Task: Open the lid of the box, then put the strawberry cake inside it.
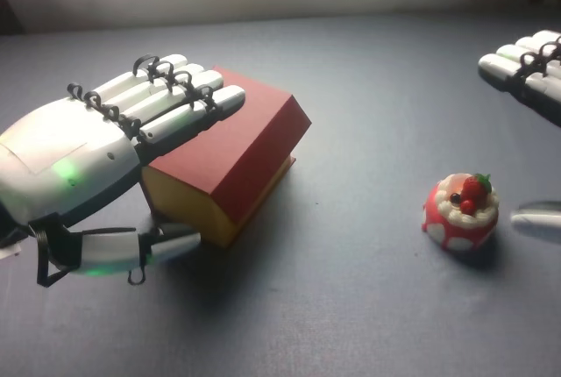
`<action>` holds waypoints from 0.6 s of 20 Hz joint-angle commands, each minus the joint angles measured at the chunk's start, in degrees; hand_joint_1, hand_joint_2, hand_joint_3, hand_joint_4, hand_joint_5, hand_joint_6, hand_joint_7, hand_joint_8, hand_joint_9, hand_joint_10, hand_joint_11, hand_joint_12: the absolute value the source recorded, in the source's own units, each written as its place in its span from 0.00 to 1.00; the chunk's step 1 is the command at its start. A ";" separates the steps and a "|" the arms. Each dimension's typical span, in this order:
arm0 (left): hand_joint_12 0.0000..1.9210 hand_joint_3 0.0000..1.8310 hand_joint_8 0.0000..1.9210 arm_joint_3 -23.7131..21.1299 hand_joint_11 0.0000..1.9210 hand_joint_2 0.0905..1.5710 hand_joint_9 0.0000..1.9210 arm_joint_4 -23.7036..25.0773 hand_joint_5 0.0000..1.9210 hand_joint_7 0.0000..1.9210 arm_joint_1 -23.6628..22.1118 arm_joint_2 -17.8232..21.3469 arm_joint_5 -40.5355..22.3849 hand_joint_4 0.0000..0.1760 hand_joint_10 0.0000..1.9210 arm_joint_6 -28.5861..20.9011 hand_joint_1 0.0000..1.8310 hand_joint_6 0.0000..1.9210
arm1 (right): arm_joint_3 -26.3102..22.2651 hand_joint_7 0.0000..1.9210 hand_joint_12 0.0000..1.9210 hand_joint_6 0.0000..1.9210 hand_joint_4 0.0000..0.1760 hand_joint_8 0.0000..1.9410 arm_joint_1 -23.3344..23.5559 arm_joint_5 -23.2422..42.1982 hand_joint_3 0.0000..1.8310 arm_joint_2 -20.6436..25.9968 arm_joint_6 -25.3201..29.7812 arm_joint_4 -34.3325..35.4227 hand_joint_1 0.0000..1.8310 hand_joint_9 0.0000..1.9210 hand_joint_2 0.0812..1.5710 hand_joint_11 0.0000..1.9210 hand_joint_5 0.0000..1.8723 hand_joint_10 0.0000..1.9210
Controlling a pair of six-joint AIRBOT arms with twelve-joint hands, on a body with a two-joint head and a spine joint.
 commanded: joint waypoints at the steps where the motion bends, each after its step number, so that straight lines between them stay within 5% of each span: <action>1: 0.00 0.02 0.00 -0.16 0.00 0.66 0.00 -0.71 0.00 0.00 -0.29 0.28 -7.51 0.35 0.00 -0.16 0.37 0.00 | -0.13 0.00 0.00 0.00 0.00 0.00 0.16 8.15 0.01 0.17 0.32 0.85 0.41 0.00 0.74 0.00 0.00 0.00; 8: 0.00 0.01 0.00 -0.18 0.00 0.65 0.00 -0.71 0.00 0.00 -0.12 0.05 -7.12 0.34 0.00 -0.31 0.41 0.00 | -0.39 0.00 0.00 0.00 0.00 0.00 -0.54 9.64 0.00 0.15 0.32 2.35 0.52 0.00 0.73 0.00 0.00 0.00; 10: 0.00 0.00 0.00 0.33 0.00 0.63 0.00 -0.80 0.00 0.00 -0.45 -0.89 -6.45 0.48 0.00 -0.53 0.46 0.00 | -0.39 0.00 0.00 0.00 0.00 0.00 -0.63 9.66 0.00 0.11 0.32 2.46 0.52 0.00 0.73 0.00 0.00 0.00; 11: 0.00 0.00 0.00 1.04 0.00 0.62 0.00 -0.80 0.00 0.00 -1.25 -1.96 -5.13 0.76 0.00 -0.53 0.49 0.00 | -0.39 0.00 0.00 0.00 0.00 0.00 -0.83 9.66 0.00 0.08 0.32 2.75 0.51 0.00 0.74 0.00 0.00 0.00; 12: 0.00 0.00 0.00 1.29 0.00 0.62 0.00 -0.81 0.00 0.00 -1.54 -2.29 -4.64 0.89 0.00 -0.53 0.51 0.00 | -0.39 0.00 0.00 0.00 0.00 0.00 -0.93 9.69 0.00 0.03 0.32 2.87 0.49 0.00 0.74 0.00 0.00 0.00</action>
